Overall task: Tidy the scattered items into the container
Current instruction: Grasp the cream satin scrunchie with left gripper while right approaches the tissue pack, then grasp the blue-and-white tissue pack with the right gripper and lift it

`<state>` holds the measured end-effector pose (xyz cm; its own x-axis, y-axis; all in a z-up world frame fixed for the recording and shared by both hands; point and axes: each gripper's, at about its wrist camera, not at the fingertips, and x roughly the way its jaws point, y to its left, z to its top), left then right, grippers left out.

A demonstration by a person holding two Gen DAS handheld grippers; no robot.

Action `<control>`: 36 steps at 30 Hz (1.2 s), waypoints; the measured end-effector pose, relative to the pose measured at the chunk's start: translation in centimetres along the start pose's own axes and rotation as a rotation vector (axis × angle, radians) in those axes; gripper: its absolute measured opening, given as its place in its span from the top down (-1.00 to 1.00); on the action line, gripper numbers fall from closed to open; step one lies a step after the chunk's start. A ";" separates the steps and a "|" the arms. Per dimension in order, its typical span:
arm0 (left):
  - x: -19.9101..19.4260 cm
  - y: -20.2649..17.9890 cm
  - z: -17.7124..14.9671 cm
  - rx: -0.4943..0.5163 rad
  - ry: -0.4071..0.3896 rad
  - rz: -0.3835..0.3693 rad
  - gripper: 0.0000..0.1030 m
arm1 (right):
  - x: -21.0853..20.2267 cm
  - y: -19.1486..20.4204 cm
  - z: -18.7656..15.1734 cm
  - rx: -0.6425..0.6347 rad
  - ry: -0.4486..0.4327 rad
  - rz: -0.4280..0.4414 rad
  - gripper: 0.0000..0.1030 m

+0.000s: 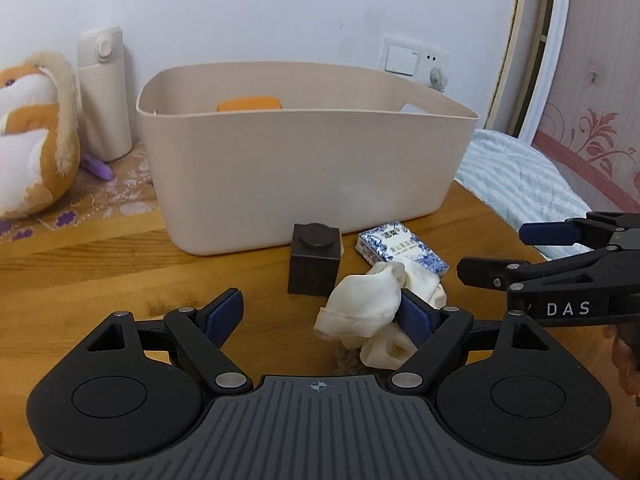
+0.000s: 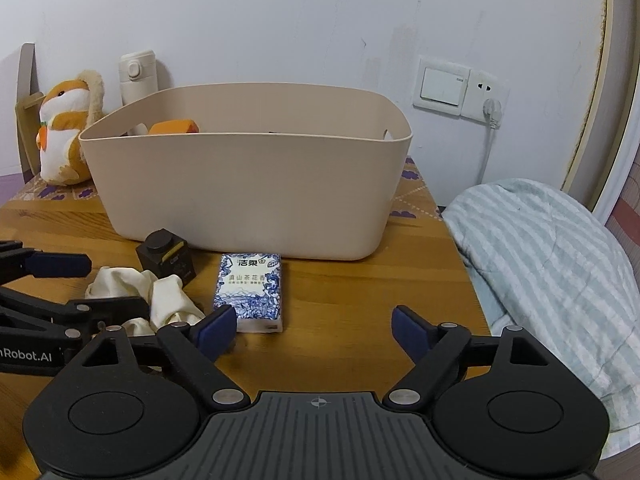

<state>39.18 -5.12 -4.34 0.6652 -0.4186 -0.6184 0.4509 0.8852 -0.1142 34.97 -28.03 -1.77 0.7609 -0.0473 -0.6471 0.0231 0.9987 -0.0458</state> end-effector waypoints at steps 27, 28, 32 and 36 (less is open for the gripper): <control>0.2 2.9 -0.6 -0.134 -0.010 -0.079 0.47 | 4.3 3.0 1.4 -0.049 0.033 0.039 -0.79; 0.1 3.2 -0.6 -0.139 -0.013 -0.078 0.49 | 4.4 3.2 1.5 -0.049 0.035 0.042 -0.80; -0.6 4.1 -0.4 -0.164 -0.024 -0.079 0.55 | 5.1 3.7 1.6 -0.048 0.049 0.055 -0.80; -1.1 4.7 -0.3 -0.175 -0.035 -0.070 0.60 | 5.8 4.1 1.6 -0.055 0.068 0.044 -0.80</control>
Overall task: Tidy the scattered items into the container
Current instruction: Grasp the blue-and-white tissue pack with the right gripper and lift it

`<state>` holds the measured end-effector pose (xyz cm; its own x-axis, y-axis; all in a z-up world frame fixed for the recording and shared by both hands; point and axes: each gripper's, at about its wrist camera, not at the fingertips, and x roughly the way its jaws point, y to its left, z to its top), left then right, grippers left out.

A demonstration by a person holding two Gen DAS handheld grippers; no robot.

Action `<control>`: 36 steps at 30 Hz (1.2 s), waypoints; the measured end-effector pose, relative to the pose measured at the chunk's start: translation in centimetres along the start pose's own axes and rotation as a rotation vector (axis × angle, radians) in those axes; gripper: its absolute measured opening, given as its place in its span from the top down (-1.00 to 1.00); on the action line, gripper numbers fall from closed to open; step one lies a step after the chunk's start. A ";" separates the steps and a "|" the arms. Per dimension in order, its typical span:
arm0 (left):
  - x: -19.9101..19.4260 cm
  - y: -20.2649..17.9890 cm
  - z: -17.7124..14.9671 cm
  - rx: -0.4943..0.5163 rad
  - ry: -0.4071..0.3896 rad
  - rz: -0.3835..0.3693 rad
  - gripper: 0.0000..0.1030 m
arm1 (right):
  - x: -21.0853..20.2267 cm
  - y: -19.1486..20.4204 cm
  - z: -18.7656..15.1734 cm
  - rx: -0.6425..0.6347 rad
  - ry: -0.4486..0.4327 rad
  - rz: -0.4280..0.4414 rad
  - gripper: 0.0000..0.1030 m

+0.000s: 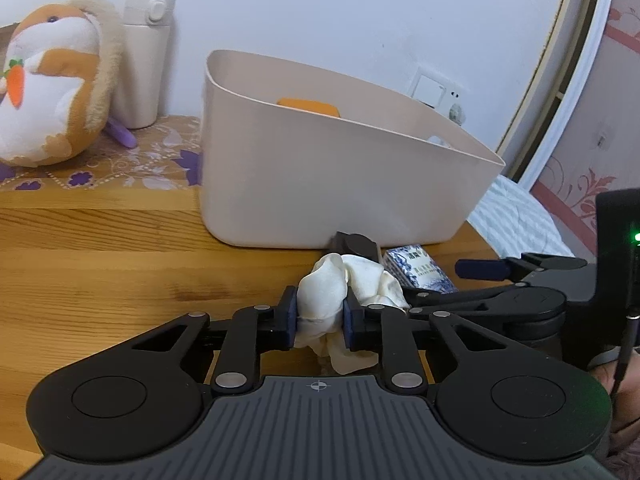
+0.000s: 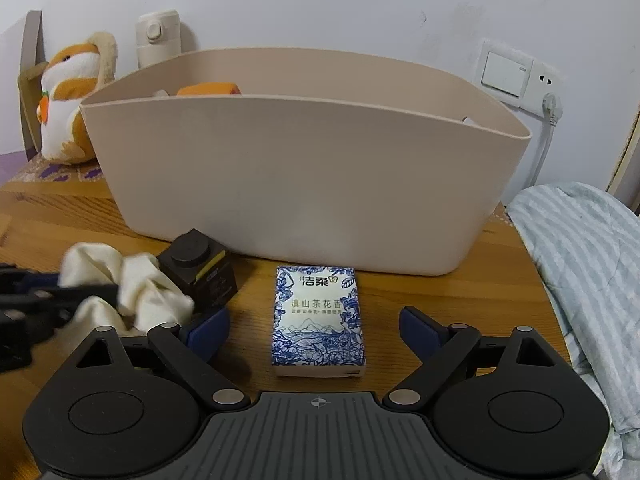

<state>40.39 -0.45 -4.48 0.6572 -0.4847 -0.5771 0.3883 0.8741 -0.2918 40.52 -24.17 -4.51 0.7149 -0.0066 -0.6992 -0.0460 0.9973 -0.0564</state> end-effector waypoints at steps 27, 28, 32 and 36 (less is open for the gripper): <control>-0.9 1.8 -1.0 -0.001 -0.005 0.110 0.70 | -0.2 -2.1 -0.7 0.113 0.027 -0.020 0.17; -1.1 1.7 -1.1 0.003 -0.008 0.111 0.70 | -0.3 -2.1 -0.8 0.118 0.024 -0.016 0.17; -1.6 1.4 -1.0 0.009 -0.011 0.110 0.73 | -0.9 -2.4 -1.4 0.133 0.025 0.001 0.18; -2.2 0.9 -0.8 0.025 -0.021 0.115 0.73 | -1.9 -2.5 -1.7 0.131 0.008 0.005 0.18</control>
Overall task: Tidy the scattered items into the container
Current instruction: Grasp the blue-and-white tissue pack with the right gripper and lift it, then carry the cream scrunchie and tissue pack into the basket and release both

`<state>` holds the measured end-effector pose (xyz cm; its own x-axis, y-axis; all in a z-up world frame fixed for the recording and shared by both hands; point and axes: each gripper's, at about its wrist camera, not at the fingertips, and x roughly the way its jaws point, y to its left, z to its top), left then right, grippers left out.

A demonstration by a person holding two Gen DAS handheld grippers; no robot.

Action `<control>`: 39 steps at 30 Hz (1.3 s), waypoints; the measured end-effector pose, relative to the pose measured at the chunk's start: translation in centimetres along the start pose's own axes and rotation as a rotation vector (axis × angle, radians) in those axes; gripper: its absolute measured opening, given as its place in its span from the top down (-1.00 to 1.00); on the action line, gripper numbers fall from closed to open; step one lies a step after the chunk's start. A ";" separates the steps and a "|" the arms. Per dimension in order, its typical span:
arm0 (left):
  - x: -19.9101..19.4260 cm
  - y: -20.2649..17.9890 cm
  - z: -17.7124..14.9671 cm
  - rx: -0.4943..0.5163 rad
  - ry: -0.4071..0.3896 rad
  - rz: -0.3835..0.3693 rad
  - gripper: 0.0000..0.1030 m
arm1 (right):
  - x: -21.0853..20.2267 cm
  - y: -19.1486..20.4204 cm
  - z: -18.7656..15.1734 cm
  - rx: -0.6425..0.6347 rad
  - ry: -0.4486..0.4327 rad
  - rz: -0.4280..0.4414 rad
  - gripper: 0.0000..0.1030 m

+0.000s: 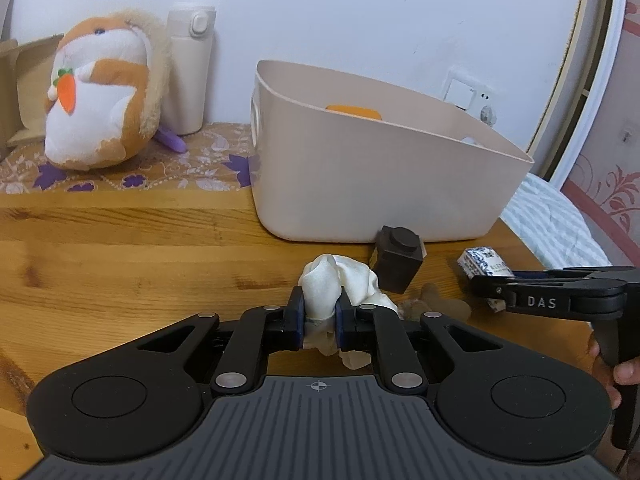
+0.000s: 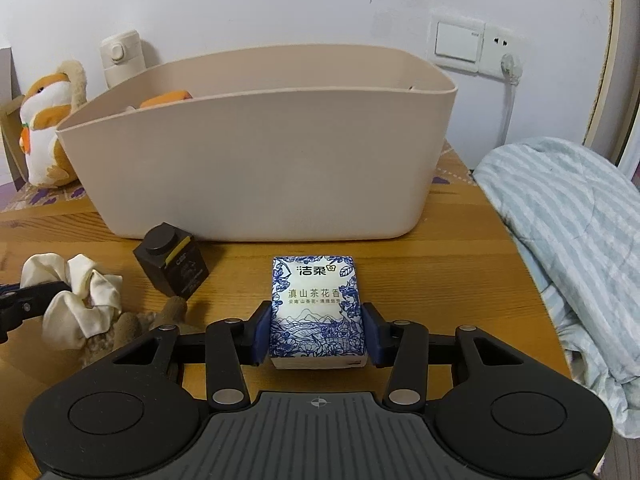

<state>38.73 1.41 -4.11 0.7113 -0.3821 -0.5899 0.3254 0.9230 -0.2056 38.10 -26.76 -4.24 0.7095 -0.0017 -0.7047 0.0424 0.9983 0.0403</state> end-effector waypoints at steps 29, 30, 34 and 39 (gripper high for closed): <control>-5.3 -4.2 3.7 0.131 -0.195 -0.017 0.74 | -9.2 0.0 2.7 -0.022 -0.200 0.036 0.17; -5.4 -4.3 4.0 0.133 -0.203 -0.019 0.74 | -9.3 -0.1 2.9 -0.019 -0.204 0.037 0.17; -5.7 -4.6 5.2 0.135 -0.238 -0.022 0.74 | -9.5 -0.2 3.7 -0.024 -0.222 0.027 0.17; -5.5 -4.6 6.6 0.126 -0.264 -0.019 0.74 | -9.8 -0.4 5.1 -0.026 -0.251 0.016 0.17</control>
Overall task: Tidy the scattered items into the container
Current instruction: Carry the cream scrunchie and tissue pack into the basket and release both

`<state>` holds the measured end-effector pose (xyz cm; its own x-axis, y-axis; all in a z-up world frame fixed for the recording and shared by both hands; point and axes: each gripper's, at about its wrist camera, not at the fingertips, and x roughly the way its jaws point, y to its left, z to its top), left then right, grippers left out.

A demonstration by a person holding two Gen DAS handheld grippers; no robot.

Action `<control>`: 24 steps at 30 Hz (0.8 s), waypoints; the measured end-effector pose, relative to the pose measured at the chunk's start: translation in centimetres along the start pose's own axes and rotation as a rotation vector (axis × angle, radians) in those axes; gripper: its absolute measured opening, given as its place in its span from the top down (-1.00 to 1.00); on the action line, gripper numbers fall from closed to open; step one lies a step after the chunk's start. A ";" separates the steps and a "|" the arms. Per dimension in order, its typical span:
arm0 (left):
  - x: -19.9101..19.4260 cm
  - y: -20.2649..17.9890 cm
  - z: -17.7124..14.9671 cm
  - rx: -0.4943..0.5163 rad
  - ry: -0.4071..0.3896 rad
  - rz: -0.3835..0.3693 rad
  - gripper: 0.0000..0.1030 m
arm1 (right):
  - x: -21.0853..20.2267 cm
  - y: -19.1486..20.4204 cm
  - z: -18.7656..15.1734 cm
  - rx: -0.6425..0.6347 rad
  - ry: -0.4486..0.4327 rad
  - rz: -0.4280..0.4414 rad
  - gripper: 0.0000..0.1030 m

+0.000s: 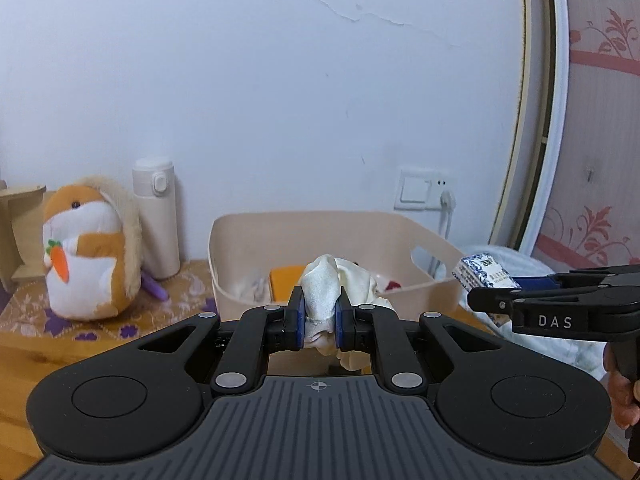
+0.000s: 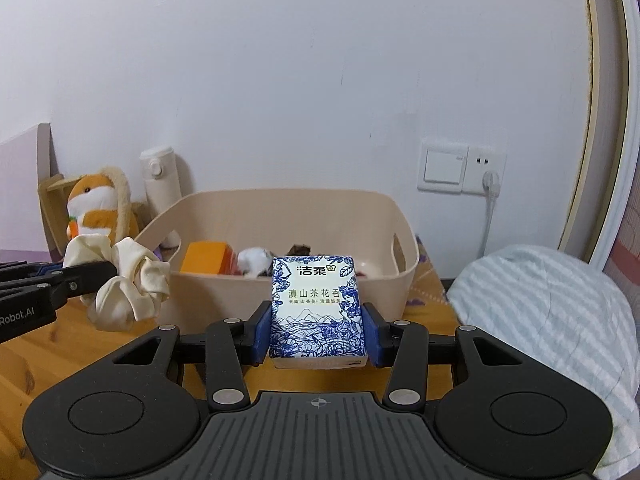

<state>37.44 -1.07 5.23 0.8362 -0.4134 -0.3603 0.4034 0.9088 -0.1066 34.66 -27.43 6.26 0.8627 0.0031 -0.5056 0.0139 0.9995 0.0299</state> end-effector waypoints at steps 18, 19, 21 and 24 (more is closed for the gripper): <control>4.8 0.1 3.0 0.005 -0.054 0.065 0.74 | 4.2 0.4 3.7 -0.027 -0.013 -0.050 0.17; 5.2 0.1 3.3 0.009 -0.055 0.068 0.74 | 4.5 0.4 3.8 -0.027 -0.012 -0.052 0.17; 6.1 0.1 3.7 0.016 -0.054 0.078 0.74 | 5.0 0.3 4.0 -0.026 -0.011 -0.056 0.17; 7.5 0.1 4.1 0.018 -0.042 0.090 0.74 | 5.6 0.1 4.1 -0.023 -0.011 -0.061 0.17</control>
<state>45.23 -4.30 6.31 0.8839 -0.3327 -0.3286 0.3325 0.9413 -0.0587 41.56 -27.42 6.96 0.8661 -0.0577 -0.4966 0.0548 0.9983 -0.0203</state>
